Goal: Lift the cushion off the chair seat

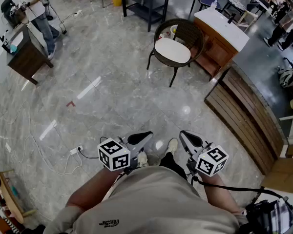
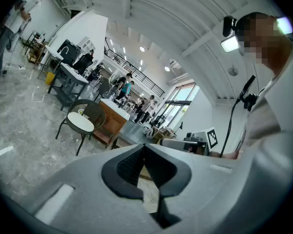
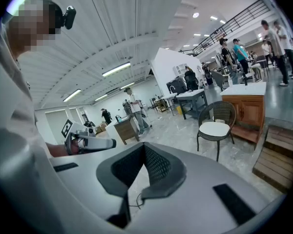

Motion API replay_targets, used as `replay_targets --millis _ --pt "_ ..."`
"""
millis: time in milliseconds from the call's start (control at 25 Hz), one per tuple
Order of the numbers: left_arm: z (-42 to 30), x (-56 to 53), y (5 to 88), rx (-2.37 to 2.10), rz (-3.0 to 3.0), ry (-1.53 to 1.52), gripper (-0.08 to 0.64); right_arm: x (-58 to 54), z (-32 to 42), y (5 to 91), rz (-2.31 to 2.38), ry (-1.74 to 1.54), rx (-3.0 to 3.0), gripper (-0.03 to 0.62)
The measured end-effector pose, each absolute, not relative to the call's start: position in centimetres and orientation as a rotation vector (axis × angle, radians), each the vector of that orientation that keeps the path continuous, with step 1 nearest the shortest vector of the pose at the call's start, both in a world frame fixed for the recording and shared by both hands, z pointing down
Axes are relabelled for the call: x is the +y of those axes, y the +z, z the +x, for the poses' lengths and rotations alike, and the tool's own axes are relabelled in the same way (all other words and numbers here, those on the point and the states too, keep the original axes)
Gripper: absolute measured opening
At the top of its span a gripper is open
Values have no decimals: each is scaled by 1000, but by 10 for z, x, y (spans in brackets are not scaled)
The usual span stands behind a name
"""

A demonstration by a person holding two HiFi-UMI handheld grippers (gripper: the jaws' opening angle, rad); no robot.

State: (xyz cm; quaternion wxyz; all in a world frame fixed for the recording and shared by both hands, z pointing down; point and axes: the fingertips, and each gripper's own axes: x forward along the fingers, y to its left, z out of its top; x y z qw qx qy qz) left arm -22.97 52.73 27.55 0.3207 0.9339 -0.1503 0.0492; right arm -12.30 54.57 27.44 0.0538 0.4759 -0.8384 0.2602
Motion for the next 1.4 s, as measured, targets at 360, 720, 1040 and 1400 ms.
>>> replay_targets --millis 360,720,1040,1400 --pt "-242 523 279 -412 2448 109 8 532 -128 270 1413 742 -2524 13" --pt "-196 493 286 -411 2439 161 8 492 -82 286 1384 715 -2434 15" --pt "-116 426 281 -479 2450 199 9 431 -13 286 1293 618 -2480 100" --pt "-30 364 285 -558 2462 275 64 375 66 291 1266 558 -2493 147"
